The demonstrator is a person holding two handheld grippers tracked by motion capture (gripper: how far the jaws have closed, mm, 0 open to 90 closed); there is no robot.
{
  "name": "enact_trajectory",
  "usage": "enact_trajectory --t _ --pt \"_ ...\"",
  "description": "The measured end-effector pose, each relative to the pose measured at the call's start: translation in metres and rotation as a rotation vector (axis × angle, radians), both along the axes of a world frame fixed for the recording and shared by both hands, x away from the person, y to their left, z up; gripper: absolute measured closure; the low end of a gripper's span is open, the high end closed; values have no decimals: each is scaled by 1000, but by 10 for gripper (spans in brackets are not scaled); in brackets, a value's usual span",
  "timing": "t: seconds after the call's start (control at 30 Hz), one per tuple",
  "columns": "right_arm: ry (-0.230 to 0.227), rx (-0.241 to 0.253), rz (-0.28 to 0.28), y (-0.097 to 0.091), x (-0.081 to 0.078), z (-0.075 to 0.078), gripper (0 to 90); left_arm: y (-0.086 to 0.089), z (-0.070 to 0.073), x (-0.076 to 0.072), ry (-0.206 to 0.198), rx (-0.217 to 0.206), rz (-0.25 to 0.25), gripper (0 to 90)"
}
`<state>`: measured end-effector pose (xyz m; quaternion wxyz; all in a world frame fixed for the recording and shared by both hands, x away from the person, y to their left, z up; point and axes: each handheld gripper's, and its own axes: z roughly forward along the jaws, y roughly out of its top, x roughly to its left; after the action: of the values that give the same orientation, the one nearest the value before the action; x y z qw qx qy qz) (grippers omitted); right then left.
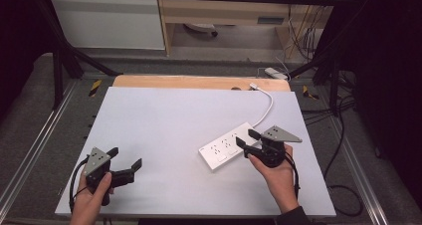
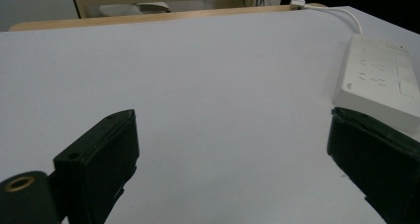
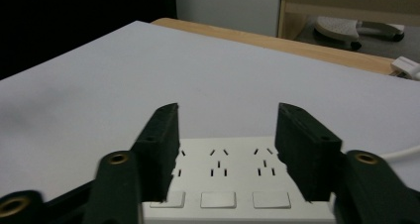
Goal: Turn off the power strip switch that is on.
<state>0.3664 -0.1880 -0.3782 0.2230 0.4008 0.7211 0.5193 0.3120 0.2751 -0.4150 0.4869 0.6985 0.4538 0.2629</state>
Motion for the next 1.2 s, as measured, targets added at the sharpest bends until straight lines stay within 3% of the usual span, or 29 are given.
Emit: enact_trajectory --t 0.3,0.5,1.2 --pt "-56 34 -19 -11 2 3 153 0 0 0 0 -1 -3 60" --pt "-44 47 -32 -17 2 4 48 -2 0 0 2 3 -9 60" --pt "-81 71 -53 -52 -9 18 24 -2 -1 0 6 -1 -11 60"
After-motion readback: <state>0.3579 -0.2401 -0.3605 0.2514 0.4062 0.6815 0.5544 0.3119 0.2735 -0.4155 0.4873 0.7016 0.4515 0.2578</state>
